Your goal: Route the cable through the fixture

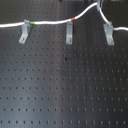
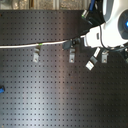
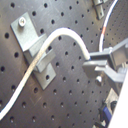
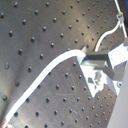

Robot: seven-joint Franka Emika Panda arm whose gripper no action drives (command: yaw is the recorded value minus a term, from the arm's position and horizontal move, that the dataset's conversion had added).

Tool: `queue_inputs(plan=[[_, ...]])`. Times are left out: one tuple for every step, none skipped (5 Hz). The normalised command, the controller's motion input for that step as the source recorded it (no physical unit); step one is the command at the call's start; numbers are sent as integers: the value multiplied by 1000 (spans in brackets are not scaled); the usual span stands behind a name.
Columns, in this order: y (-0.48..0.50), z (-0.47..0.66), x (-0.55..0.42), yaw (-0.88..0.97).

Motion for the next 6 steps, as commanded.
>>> queue_inputs(plan=[[65, 353, 97, -51], [54, 405, 81, -60], [56, 575, 195, -100], [69, 609, 259, -123], [41, 562, 102, -197], [-14, 479, -102, -306]])
